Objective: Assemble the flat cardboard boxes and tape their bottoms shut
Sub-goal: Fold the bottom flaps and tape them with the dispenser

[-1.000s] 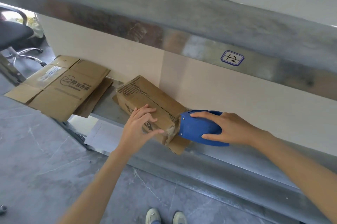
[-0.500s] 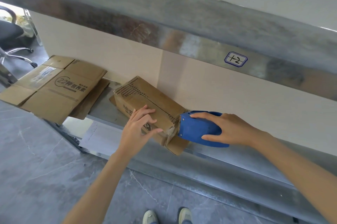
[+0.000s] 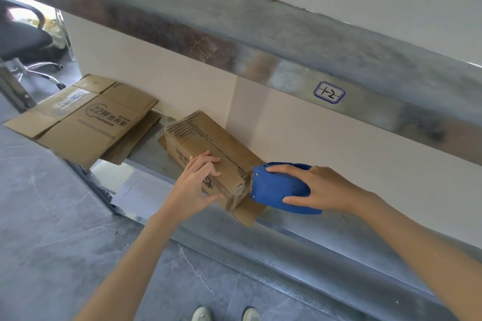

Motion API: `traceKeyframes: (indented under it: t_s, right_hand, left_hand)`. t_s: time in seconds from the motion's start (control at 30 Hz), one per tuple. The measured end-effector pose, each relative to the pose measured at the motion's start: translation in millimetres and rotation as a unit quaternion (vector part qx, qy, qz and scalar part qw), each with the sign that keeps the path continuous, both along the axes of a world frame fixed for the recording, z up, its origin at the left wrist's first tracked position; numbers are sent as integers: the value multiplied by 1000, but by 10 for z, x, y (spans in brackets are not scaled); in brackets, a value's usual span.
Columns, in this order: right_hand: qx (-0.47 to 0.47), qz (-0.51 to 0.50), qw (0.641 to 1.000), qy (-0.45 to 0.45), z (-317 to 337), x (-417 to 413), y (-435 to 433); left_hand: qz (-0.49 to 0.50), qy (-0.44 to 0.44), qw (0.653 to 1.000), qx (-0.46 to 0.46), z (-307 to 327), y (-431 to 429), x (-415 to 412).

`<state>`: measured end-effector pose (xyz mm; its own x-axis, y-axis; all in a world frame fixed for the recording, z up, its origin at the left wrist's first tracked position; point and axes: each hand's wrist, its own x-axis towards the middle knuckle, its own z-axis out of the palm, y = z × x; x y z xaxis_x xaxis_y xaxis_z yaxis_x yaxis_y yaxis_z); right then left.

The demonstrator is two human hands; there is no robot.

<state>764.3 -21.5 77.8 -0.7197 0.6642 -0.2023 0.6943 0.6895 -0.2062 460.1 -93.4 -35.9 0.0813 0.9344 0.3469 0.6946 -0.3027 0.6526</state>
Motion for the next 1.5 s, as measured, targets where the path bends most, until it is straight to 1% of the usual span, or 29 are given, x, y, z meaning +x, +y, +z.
traceKeyframes:
  t_s: [0.1, 0.23, 0.37, 0.47, 0.53, 0.63, 0.73, 0.8, 0.87, 0.93, 1.03, 1.13, 1.23, 1.3, 1.5]
  right_hand:
    - [9, 13, 1000, -7, -16, -13, 30]
    - [10, 35, 999, -10, -83, -55, 79]
    - [30, 46, 998, -7, -115, -42, 127]
    - [51, 45, 998, -14, -71, -37, 159]
    - [34, 42, 998, -16, -45, -37, 178]
    - [-5, 61, 998, -18, -37, -56, 169]
    - [-33, 86, 996, 3, -15, -110, 119]
    - [-33, 107, 994, 14, 12, -168, 61]
    - [-20, 128, 991, 22, 13, -247, 5]
    - [1, 149, 989, 20, -4, -356, -45]
    - [31, 159, 987, 11, -42, -480, -29]
    - [21, 152, 988, 17, -86, -477, 34]
    - [2, 154, 988, 21, -112, -449, 49]
    - [-13, 153, 988, 21, -113, -413, 69]
    - [-6, 169, 985, 17, -94, -316, 143]
  left_hand:
    - [8, 28, 999, -26, 24, -40, 79]
    - [52, 101, 993, -13, 43, -98, 308]
    - [134, 121, 984, -2, 98, -79, 621]
    - [168, 132, 977, -23, 116, -50, 784]
    - [176, 138, 975, -18, 86, -37, 811]
    - [171, 117, 978, 13, 32, -62, 785]
    - [123, 97, 988, 11, -1, -152, 630]
    - [80, 93, 992, 7, -32, -227, 416]
    - [57, 87, 995, 2, -47, -305, 197]
    - [62, 82, 995, -2, -44, -373, 77]
    - [93, 68, 993, -13, -17, -411, 130]
    - [121, 72, 990, 2, -5, -396, 228]
    - [118, 95, 988, 19, -26, -400, 223]
    - [121, 95, 988, 16, -44, -412, 203]
    - [119, 92, 988, 20, -49, -379, 190]
